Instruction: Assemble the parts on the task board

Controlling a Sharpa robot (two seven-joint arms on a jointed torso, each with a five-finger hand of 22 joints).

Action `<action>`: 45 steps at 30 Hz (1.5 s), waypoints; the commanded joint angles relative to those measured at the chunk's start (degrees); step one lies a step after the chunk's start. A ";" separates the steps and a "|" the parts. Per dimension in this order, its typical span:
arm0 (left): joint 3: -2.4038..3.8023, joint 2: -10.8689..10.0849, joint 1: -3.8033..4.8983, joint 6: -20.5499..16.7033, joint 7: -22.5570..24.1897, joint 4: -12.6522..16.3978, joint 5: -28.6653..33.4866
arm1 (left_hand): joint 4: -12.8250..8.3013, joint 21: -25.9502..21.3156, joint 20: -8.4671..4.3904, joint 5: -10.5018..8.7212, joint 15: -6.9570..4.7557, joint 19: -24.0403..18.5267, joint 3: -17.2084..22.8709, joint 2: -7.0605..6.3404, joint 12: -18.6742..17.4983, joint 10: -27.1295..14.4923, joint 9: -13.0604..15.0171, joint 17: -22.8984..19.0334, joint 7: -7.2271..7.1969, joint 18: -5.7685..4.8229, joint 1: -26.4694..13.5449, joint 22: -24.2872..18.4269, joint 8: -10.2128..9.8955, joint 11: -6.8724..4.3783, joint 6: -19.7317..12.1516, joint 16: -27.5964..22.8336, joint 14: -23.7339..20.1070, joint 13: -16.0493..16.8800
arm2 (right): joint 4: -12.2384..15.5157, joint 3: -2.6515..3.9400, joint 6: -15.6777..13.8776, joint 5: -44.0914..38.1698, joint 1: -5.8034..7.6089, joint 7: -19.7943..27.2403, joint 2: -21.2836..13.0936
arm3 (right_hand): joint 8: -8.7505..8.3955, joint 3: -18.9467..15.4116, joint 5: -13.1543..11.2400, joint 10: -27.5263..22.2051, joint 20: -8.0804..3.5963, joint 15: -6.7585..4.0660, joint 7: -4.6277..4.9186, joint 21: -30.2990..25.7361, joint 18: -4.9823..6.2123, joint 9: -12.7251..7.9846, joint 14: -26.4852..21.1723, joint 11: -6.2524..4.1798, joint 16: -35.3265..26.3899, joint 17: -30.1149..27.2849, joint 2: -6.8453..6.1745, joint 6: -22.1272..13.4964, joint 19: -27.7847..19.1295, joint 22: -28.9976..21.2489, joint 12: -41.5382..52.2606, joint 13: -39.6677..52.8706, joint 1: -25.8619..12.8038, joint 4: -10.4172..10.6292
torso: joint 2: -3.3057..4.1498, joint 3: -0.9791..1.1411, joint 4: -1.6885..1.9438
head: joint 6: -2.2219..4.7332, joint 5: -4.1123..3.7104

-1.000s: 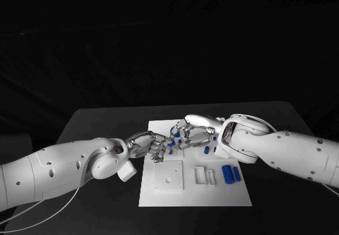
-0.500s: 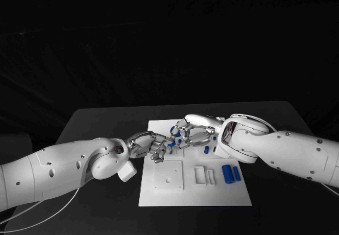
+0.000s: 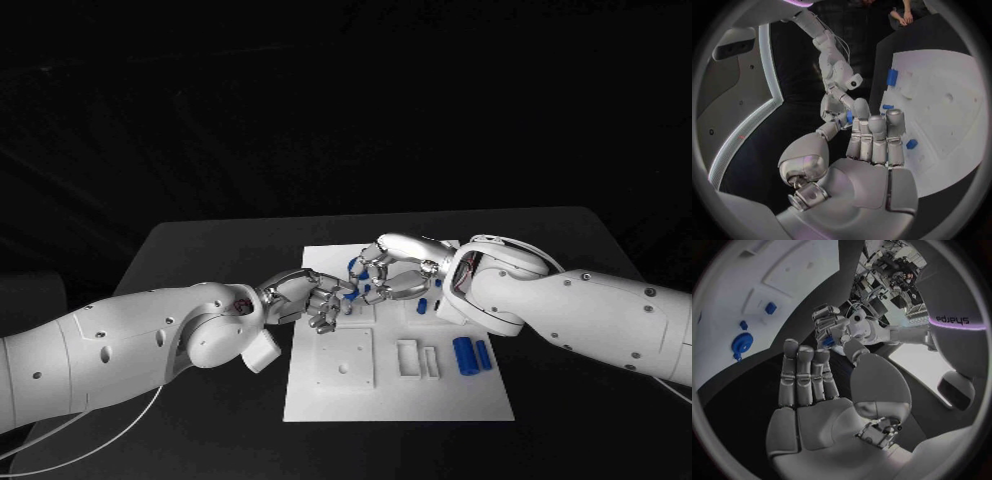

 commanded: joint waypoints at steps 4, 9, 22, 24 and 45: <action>0.13 0.13 0.10 -1.21 0.99 0.40 1.05 | -4.64 0.13 -7.53 -0.71 -1.30 -0.48 5.83 0.44 -0.07 -0.50 0.23 -0.17 0.57 -0.46 0.40 0.88 -0.64 0.09 -0.11 -0.20 -1.92 -0.14 | 0.38 -0.06 -1.11 -1.83 -0.22 0.09 0.09 | 0.89 1.75 -0.61 1.32 -0.50 -0.94 -0.49 0.85 0.57 0.78 0.82 -0.79 1.14 1.12 0.76 1.52 1.41 0.21 0.36 0.24 -1.09 -0.01 | -0.01 0.00 0.00 | 0.07 0.05; 0.12 0.15 0.10 -1.68 0.84 0.50 1.18 | -4.56 -0.13 -7.38 -1.45 -1.11 -0.73 5.75 0.18 -0.31 -0.90 0.38 -0.41 0.76 -0.52 0.67 0.76 -1.38 0.27 -0.30 -0.50 -2.21 -0.32 | 0.43 -0.06 -1.15 -2.01 -0.26 0.20 0.14 | 1.03 3.93 -1.98 1.94 -0.77 -1.19 -0.66 1.08 0.57 1.05 1.19 -0.95 1.45 1.01 1.49 1.89 1.91 0.11 0.29 0.34 -1.31 0.11 | 0.01 -0.02 0.02 | 0.13 0.04; 0.12 0.08 0.08 -3.88 -0.42 0.85 1.18 | -2.55 -1.52 -6.26 -4.68 0.26 -0.94 0.96 -6.54 -1.41 -2.55 -3.18 -1.55 2.57 -0.71 3.90 0.17 -8.28 1.92 -3.04 -1.63 -3.08 -1.23 | 0.35 -0.06 -1.32 -1.47 -0.37 -0.36 0.06 | 1.30 7.62 -4.05 2.86 -1.22 -1.51 -0.91 1.63 0.57 1.61 1.79 -1.16 1.86 0.91 1.58 2.52 2.63 0.10 0.11 0.66 -2.51 0.03 | 0.01 -0.09 0.04 | 0.18 0.03; 0.12 0.07 0.08 -4.03 -0.55 0.87 1.18 | -3.18 -1.60 -6.14 -4.46 0.31 -1.10 -3.07 -7.53 -1.26 -2.80 -3.82 -1.63 2.75 -0.38 4.49 0.24 -8.89 1.84 -3.10 -1.57 -3.23 -1.18 | 0.30 -0.06 -1.30 -1.38 -0.37 -0.49 0.06 | 1.31 7.88 -4.26 2.92 -1.26 -1.54 -0.93 1.67 0.57 1.65 1.83 -1.18 1.89 0.91 1.58 2.55 2.67 0.11 0.09 0.69 -2.57 0.02 | 0.00 -0.07 0.04 | 0.12 0.03; 0.11 -0.07 0.07 -4.14 -0.27 1.14 1.44 | -0.86 -2.32 -5.62 -6.81 0.69 -1.27 -8.37 -8.35 -0.89 -3.13 -7.18 -2.09 3.30 0.32 6.92 0.17 -11.18 2.13 -3.89 -1.30 -3.28 -1.28 | 0.12 -0.06 -0.79 -1.75 -0.39 -1.59 -0.03 | 1.43 8.81 -4.53 3.25 -1.44 -1.67 -1.03 1.92 0.57 1.87 2.09 -1.28 2.07 0.92 1.42 2.79 2.93 0.15 0.11 0.87 -2.81 -0.02 | 0.00 -0.02 0.01 | 0.12 -0.04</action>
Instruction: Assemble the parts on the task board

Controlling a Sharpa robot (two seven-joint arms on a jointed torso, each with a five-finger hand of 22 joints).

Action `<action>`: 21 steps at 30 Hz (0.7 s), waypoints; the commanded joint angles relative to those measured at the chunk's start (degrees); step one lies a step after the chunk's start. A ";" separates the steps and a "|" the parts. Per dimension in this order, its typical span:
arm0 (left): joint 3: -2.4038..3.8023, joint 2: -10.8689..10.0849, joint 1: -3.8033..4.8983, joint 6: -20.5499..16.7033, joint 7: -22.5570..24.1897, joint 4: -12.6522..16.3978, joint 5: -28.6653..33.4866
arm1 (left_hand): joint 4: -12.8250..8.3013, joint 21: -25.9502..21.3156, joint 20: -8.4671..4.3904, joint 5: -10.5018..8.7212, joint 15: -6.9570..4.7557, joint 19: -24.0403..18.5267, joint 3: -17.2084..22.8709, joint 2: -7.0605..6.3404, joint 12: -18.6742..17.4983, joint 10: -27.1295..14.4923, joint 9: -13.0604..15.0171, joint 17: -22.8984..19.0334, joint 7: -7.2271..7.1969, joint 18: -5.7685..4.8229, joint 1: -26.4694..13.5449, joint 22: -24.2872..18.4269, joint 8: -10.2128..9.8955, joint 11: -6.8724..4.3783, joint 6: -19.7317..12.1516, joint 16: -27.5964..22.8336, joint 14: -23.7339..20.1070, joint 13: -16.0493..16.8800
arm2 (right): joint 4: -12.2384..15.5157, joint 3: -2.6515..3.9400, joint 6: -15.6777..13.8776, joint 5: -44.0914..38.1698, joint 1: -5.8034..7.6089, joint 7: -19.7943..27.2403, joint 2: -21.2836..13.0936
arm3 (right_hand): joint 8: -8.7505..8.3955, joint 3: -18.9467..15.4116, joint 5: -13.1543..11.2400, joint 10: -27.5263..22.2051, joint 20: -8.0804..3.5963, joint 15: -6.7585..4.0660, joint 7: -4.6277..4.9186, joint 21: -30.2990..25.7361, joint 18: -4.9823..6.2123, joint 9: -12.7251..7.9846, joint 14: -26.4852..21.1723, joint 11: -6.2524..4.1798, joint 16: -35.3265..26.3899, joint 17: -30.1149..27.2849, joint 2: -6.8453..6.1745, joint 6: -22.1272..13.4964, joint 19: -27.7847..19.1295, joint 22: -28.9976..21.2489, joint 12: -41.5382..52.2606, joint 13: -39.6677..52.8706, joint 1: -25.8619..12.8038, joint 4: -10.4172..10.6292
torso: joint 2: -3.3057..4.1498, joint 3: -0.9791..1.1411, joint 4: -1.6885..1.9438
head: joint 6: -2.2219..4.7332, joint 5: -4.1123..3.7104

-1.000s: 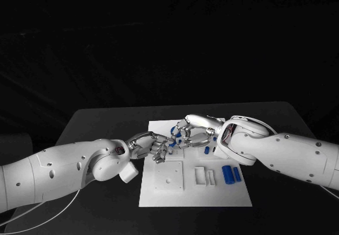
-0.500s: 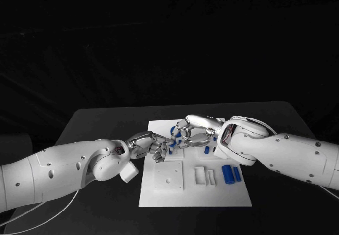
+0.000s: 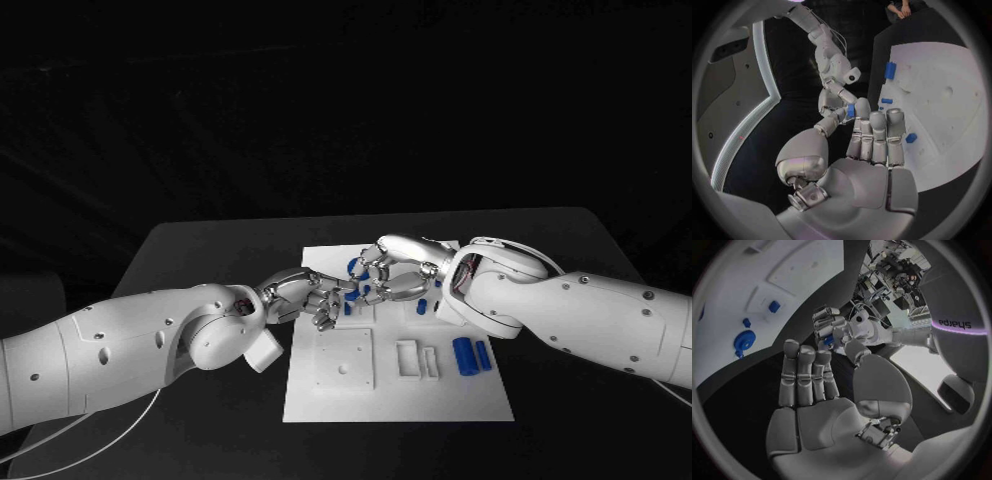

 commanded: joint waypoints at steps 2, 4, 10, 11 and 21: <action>0.08 0.07 0.06 0.31 0.88 0.28 0.61 | -0.28 -0.19 -6.05 -0.17 -0.40 -0.46 -0.23 1.28 0.41 -0.07 -0.13 -0.11 -0.21 0.33 1.51 0.26 0.51 -0.04 0.95 0.11 -0.01 -0.08 | 0.05 -0.03 0.21 -0.65 -0.08 -0.84 0.02 | 1.08 2.15 -0.08 0.57 -0.07 -0.20 0.06 0.30 0.65 2.05 0.15 -0.22 0.38 0.94 0.55 1.06 0.21 0.05 0.11 0.07 0.03 1.68 | -0.01 0.03 0.01 | -0.01 0.00; 0.08 0.07 0.06 0.54 0.82 0.27 0.61 | -0.66 -0.16 -6.08 -0.23 -0.48 -0.47 -0.15 1.81 0.46 -0.06 -0.18 -0.12 -0.30 0.34 2.42 0.33 0.71 -0.12 1.20 0.18 -0.02 -0.09 | 0.03 -0.03 -0.17 -0.74 -0.08 -1.09 0.01 | 1.08 2.19 -0.08 0.58 -0.08 -0.21 0.06 0.31 0.65 2.06 0.16 -0.23 0.38 0.94 0.54 1.07 0.22 0.05 0.10 0.08 0.02 1.68 | 0.01 0.04 -0.01 | 0.01 -0.07; 0.08 0.04 0.06 0.53 0.77 0.22 0.61 | -1.86 -0.13 -6.16 -0.59 -0.65 -0.45 -0.53 0.99 0.56 -0.02 -0.26 -0.19 -0.56 0.25 4.68 0.46 1.40 -0.30 1.94 0.33 -0.07 -0.14 | -0.04 -0.03 -0.29 -0.76 -0.10 -1.40 -0.06 | 1.11 2.53 -0.20 0.68 -0.14 -0.26 0.03 0.39 0.65 2.13 0.25 -0.26 0.44 0.94 0.47 1.14 0.32 0.05 0.10 0.13 -0.06 1.71 | 0.00 0.02 0.02 | 0.02 -0.14; 0.08 0.03 0.06 0.51 0.79 0.24 0.61 | -1.95 -0.14 -6.18 -0.63 -0.66 -0.44 -0.55 0.87 0.56 -0.02 -0.29 -0.20 -0.56 0.25 4.90 0.46 1.43 -0.31 1.94 0.34 -0.07 -0.15 | 0.02 -0.03 -0.26 -0.76 -0.12 -1.42 -0.05 | 1.11 2.58 -0.21 0.70 -0.15 -0.27 0.03 0.40 0.65 2.13 0.26 -0.27 0.44 0.93 0.47 1.15 0.33 0.05 0.09 0.14 -0.08 1.71 | 0.01 0.03 0.01 | 0.01 -0.15; 0.08 0.01 0.06 0.18 0.84 0.22 1.34 | -2.01 -0.37 -6.28 -3.56 -0.71 -0.29 -0.86 -0.41 0.54 -0.01 -0.60 -0.39 -0.61 0.15 7.38 0.40 1.85 -0.35 1.96 0.35 -0.08 -0.31 | 0.44 -0.03 0.03 -0.93 -0.21 -1.84 -0.11 | 1.14 3.17 0.06 0.83 -0.23 -0.35 -0.01 0.49 0.65 2.24 0.38 -0.30 0.50 0.91 0.29 1.23 0.46 0.03 0.05 0.22 -0.27 1.70 | 0.00 0.01 0.01 | 0.05 -0.21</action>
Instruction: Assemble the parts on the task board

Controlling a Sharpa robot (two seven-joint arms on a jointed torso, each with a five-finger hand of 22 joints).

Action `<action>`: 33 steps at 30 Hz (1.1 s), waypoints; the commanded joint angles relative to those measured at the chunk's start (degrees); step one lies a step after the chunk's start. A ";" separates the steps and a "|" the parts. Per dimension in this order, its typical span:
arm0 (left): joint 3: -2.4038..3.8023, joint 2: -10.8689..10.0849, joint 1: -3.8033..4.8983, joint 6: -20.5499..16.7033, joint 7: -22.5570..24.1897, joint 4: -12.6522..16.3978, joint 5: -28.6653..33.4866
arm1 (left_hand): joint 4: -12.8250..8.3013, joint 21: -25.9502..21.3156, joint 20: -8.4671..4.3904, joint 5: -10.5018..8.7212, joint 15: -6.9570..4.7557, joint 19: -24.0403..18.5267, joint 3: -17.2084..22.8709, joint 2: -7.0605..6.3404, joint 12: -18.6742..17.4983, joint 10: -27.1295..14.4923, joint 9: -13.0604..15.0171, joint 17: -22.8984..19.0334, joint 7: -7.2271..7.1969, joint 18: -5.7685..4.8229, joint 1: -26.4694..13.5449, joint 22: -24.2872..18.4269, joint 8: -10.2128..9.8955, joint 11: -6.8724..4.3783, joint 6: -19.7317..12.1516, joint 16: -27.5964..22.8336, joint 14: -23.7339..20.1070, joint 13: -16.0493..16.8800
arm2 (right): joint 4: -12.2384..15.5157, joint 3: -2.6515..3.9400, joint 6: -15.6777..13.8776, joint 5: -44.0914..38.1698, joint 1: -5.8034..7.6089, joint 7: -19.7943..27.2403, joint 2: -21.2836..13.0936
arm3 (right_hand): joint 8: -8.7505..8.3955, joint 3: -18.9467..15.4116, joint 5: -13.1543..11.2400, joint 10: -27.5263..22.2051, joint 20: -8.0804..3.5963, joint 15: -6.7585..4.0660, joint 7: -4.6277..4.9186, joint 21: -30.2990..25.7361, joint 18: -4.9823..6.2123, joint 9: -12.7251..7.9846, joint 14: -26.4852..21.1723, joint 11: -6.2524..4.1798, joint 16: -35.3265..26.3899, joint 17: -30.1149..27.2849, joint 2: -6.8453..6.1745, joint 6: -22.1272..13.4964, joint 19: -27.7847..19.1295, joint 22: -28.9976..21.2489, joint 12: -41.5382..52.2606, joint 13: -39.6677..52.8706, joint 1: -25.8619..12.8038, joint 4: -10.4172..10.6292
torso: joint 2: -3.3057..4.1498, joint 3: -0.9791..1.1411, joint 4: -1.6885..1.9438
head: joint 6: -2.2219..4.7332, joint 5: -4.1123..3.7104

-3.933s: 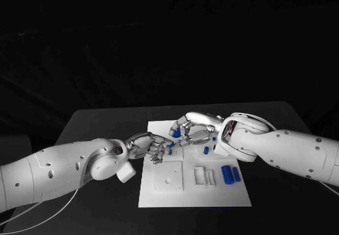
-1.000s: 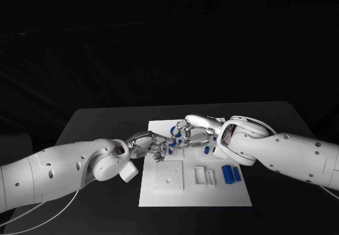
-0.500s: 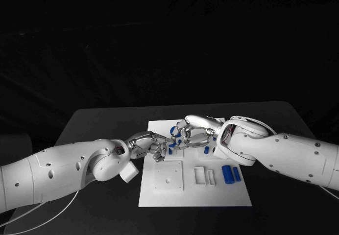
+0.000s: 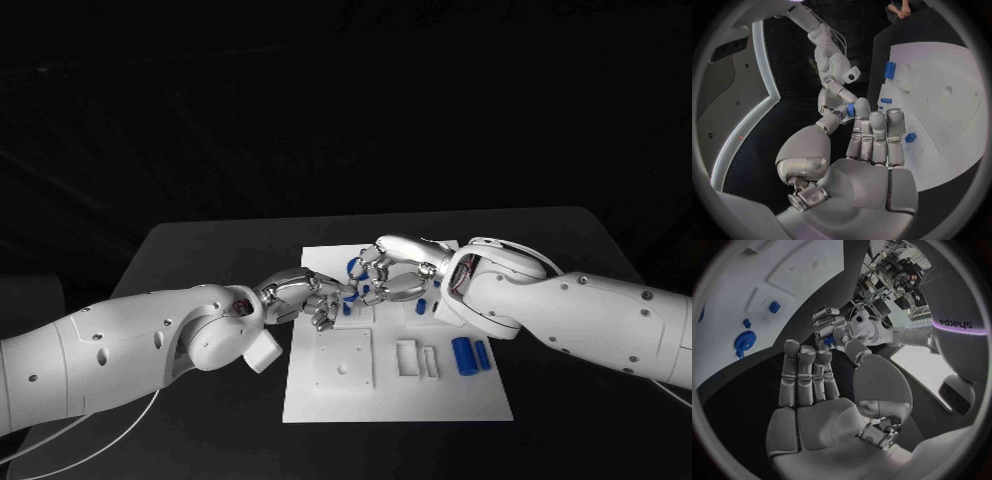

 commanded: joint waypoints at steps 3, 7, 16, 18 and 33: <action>0.12 -0.02 0.09 0.33 1.07 0.20 1.09 | 0.05 -0.43 -6.05 -0.42 -0.44 -0.10 -0.12 -0.43 0.27 -0.09 -0.12 -0.12 0.03 0.09 0.50 0.40 0.26 -0.30 0.04 0.31 -0.33 -0.13 | -0.01 -0.06 0.11 -0.98 -0.15 -1.10 -0.08 | 1.14 2.78 0.35 0.65 -0.20 -0.25 0.26 0.28 0.48 2.26 0.12 -0.10 0.23 0.92 0.43 0.96 0.42 0.06 0.04 0.11 -0.17 2.18 | -0.01 -0.03 -0.02 | 0.01 -0.06; 0.12 0.00 0.09 0.39 1.00 0.20 1.09 | 0.17 -0.49 -6.05 -0.58 -0.38 -0.10 -0.34 -1.19 0.24 -0.15 -0.30 -0.18 0.12 0.06 0.75 0.40 0.14 -0.23 -0.31 0.28 -0.37 -0.17 | 0.01 -0.06 -0.03 -1.16 -0.17 -1.30 -0.09 | 1.15 2.87 0.36 0.67 -0.22 -0.26 0.25 0.30 0.48 2.28 0.14 -0.11 0.24 0.91 0.42 0.99 0.45 0.06 0.03 0.12 -0.18 2.18 | 0.00 -0.03 -0.01 | 0.05 -0.10; 0.12 -0.06 0.09 1.05 0.91 0.13 1.11 | 0.06 -0.62 -5.99 1.53 -0.30 -0.18 -0.25 -0.75 0.20 -0.30 -0.60 -0.30 0.17 -0.01 2.14 0.45 0.37 -0.19 -0.27 0.27 -0.51 -0.27 | 0.01 -0.06 -0.15 -1.38 -0.20 -1.41 -0.19 | 1.17 3.12 0.31 0.74 -0.26 -0.29 0.23 0.34 0.48 2.32 0.20 -0.13 0.26 0.91 0.40 1.04 0.52 0.05 0.01 0.16 -0.23 2.19 | 0.00 -0.01 0.01 | -0.08 -0.16; 0.12 -0.07 0.09 1.12 0.89 0.11 1.12 | -0.02 -0.63 -5.97 2.06 -0.30 -0.21 -0.31 -0.75 0.20 -0.32 -0.65 -0.31 0.16 -0.04 2.29 0.47 0.42 -0.17 -0.26 0.29 -0.53 -0.29 | 0.01 -0.06 -0.15 -1.43 -0.20 -1.39 -0.20 | 1.18 3.15 0.30 0.75 -0.26 -0.30 0.22 0.35 0.48 2.33 0.21 -0.14 0.27 0.91 0.38 1.05 0.53 0.05 0.01 0.16 -0.24 2.19 | 0.00 -0.02 0.01 | -0.06 -0.15; 0.12 -0.11 0.09 1.43 1.39 0.05 1.79 | -0.27 -0.70 -5.91 2.84 -0.34 -0.41 0.17 3.21 0.26 -0.31 -0.85 -0.33 0.02 -0.21 3.46 0.64 1.00 -0.25 0.26 0.48 -0.68 -0.36 | 0.09 -0.06 0.14 -1.49 -0.21 -1.41 -0.24 | 1.18 3.30 0.26 0.79 -0.29 -0.31 0.21 0.37 0.48 2.36 0.24 -0.15 0.28 0.90 0.34 1.07 0.56 0.04 0.00 0.19 -0.29 2.18 | -0.01 0.01 -0.02 | -0.05 -0.26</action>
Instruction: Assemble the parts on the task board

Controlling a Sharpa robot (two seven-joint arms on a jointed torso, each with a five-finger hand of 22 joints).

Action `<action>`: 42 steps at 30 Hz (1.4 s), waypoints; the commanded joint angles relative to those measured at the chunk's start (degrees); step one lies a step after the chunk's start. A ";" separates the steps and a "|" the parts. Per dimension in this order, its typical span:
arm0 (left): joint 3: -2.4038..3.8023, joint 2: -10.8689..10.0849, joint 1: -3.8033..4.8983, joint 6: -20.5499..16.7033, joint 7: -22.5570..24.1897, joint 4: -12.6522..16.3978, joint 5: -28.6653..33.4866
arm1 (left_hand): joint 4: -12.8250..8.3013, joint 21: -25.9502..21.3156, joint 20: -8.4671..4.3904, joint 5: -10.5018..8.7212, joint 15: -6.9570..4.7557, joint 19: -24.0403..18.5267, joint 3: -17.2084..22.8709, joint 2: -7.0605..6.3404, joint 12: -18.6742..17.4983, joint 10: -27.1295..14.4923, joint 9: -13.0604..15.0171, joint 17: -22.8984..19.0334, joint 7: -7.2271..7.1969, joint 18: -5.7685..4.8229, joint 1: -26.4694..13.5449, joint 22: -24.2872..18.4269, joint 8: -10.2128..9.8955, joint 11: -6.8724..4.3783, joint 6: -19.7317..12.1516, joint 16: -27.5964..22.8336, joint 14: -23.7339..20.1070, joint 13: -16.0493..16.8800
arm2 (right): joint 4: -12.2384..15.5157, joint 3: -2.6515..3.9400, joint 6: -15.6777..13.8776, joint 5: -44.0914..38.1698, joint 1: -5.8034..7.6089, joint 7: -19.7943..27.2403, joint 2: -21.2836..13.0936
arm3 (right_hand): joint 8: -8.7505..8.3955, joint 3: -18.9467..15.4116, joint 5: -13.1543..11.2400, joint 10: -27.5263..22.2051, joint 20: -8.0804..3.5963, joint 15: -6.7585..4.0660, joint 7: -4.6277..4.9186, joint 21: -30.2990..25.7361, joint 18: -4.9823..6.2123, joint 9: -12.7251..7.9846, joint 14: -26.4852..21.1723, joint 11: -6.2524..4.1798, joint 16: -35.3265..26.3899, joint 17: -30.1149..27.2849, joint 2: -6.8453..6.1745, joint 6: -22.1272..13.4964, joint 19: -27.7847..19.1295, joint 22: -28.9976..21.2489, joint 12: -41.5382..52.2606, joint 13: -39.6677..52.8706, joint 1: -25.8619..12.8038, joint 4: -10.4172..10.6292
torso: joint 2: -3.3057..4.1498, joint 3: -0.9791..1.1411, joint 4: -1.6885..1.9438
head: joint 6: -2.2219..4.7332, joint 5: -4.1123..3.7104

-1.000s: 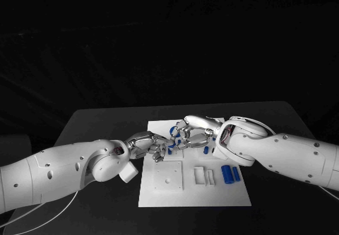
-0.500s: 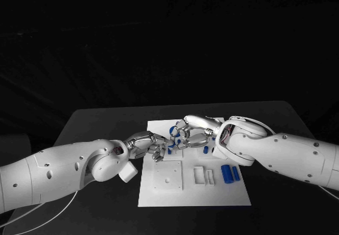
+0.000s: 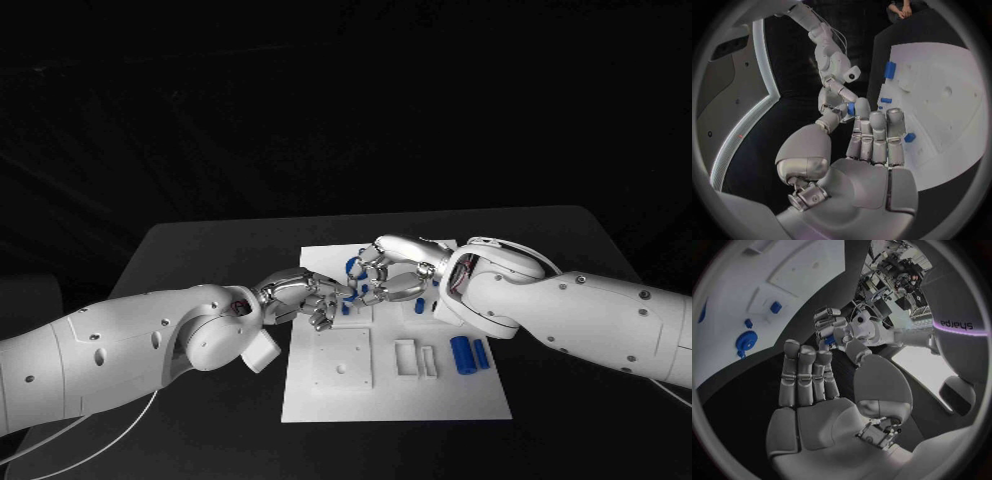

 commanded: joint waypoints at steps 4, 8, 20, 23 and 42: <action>0.12 -0.04 0.10 0.42 1.97 0.13 1.18 | -0.85 -0.17 -5.94 -0.10 -0.53 -0.57 0.47 4.08 0.37 -0.03 0.21 0.01 -0.14 -0.32 0.95 0.78 1.11 -0.43 1.04 0.49 -0.67 -0.08 | -0.02 -0.08 0.37 -1.16 -0.15 -0.98 -0.19 | 1.17 2.83 0.03 0.30 -0.08 -0.43 0.38 0.39 0.86 2.38 0.14 -0.04 0.28 0.90 0.54 0.88 0.33 0.05 -0.02 0.11 0.03 2.52 | 0.00 0.00 -0.01 | 0.05 0.03; 0.12 -0.07 0.10 -0.40 2.37 0.04 1.18 | -1.29 0.00 -6.04 -1.76 -0.66 -0.52 0.48 5.57 0.46 0.30 0.29 0.09 -0.27 -0.37 1.31 0.88 1.58 -0.56 1.27 0.73 -0.56 -0.10 | 0.03 -0.08 0.41 -1.68 -0.15 -1.09 -0.21 | 1.14 2.89 0.76 0.28 -0.11 -0.44 0.40 0.41 0.86 2.47 0.10 -0.02 0.25 0.88 0.05 0.80 0.29 0.04 -0.12 0.17 -0.14 2.48 | 0.00 -0.01 0.00 | 0.06 -0.02; 0.13 -0.18 0.10 -1.83 2.93 -0.19 1.77 | -1.63 0.58 -6.40 -1.94 -1.06 0.15 0.28 6.17 0.90 1.09 0.73 0.26 -0.59 -0.25 1.75 1.00 2.80 -0.94 1.34 1.33 0.25 0.01 | 0.39 -0.08 0.06 -3.29 -0.36 -1.11 -0.50 | 1.31 -4.07 6.79 0.28 -0.18 -0.49 0.20 0.78 0.86 3.26 -0.04 -0.17 0.30 0.90 -2.27 0.55 -0.04 0.20 -0.49 0.62 -2.32 2.35 | -0.01 -0.02 0.00 | 0.00 -0.04; 0.13 -0.20 0.10 -1.88 2.91 -0.18 1.81 | -1.63 0.69 -6.47 -1.96 -1.13 0.28 0.23 6.15 1.01 1.23 0.79 0.30 -0.65 -0.23 1.80 1.01 3.00 -1.01 1.33 1.46 0.40 0.05 | 0.54 -0.08 -0.07 -3.57 -0.44 -1.17 -0.62 | 1.23 -5.74 6.81 0.28 -0.24 -0.52 0.20 0.76 0.86 3.30 -0.07 -0.19 0.30 0.90 -2.43 0.55 -0.14 0.16 -0.57 0.71 -2.56 2.35 | 0.00 -0.02 0.02 | 0.05 -0.05; 0.13 -0.22 0.10 -1.28 2.31 -0.16 1.27 | -1.74 0.98 -6.66 -1.75 -1.33 0.54 0.24 5.95 1.29 1.53 0.96 0.39 -0.84 -0.14 2.14 1.03 3.60 -1.21 1.38 1.72 0.69 0.14 | 0.60 -0.08 -1.00 -3.69 -0.61 -1.34 -0.84 | 1.10 -7.03 6.89 0.31 -0.34 -0.56 0.17 0.69 0.86 3.30 -0.09 -0.24 0.29 0.87 -2.26 0.62 -0.19 0.04 -0.69 0.82 -2.14 2.36 | 0.01 0.00 0.04 | 0.13 -0.08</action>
